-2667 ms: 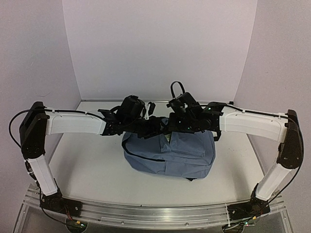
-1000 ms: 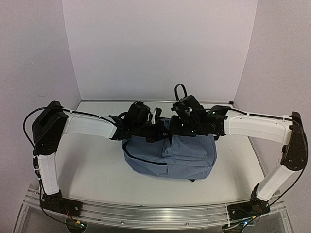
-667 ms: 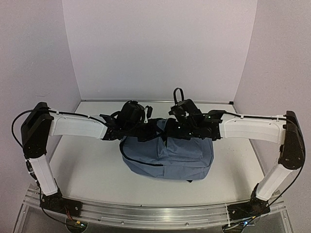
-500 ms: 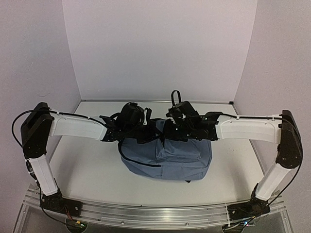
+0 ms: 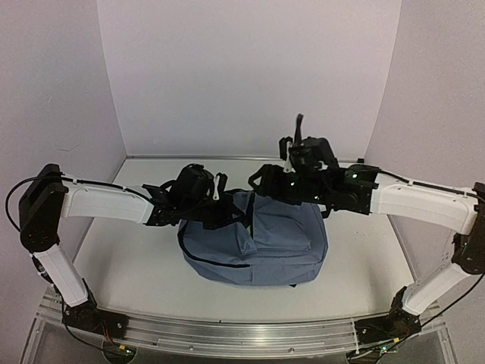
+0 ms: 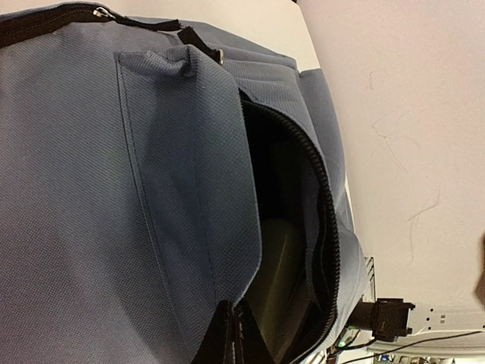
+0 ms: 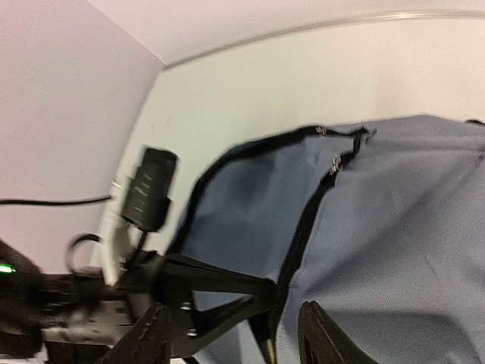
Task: Pack the student bag
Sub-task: Adjust the student bag at the center of the board.
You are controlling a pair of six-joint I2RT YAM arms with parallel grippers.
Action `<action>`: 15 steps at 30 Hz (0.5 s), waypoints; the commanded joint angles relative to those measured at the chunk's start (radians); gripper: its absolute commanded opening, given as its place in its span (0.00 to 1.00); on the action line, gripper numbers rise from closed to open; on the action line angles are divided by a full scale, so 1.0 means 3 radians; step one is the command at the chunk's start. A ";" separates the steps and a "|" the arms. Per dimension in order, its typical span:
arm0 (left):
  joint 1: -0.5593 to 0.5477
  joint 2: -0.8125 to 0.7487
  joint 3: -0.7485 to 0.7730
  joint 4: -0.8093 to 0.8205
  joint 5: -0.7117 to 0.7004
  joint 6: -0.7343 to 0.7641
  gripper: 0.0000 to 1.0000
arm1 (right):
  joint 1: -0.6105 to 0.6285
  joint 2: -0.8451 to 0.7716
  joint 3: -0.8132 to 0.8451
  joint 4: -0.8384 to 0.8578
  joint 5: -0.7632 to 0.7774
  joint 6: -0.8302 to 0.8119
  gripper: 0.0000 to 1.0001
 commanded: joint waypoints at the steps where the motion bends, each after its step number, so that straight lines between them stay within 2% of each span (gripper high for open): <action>1: -0.0008 -0.0259 -0.0131 0.0008 0.0214 0.0119 0.00 | -0.0006 -0.0273 0.0254 -0.0140 0.0429 -0.0217 0.61; 8: -0.0013 -0.0339 -0.0259 0.0170 0.0282 0.0033 0.00 | -0.0023 0.0108 0.0349 -0.0215 0.0459 -0.0322 0.52; 15: -0.0013 -0.0380 -0.0368 0.0352 0.0298 -0.0075 0.00 | -0.0019 0.0505 0.0312 -0.0192 0.0237 -0.0374 0.35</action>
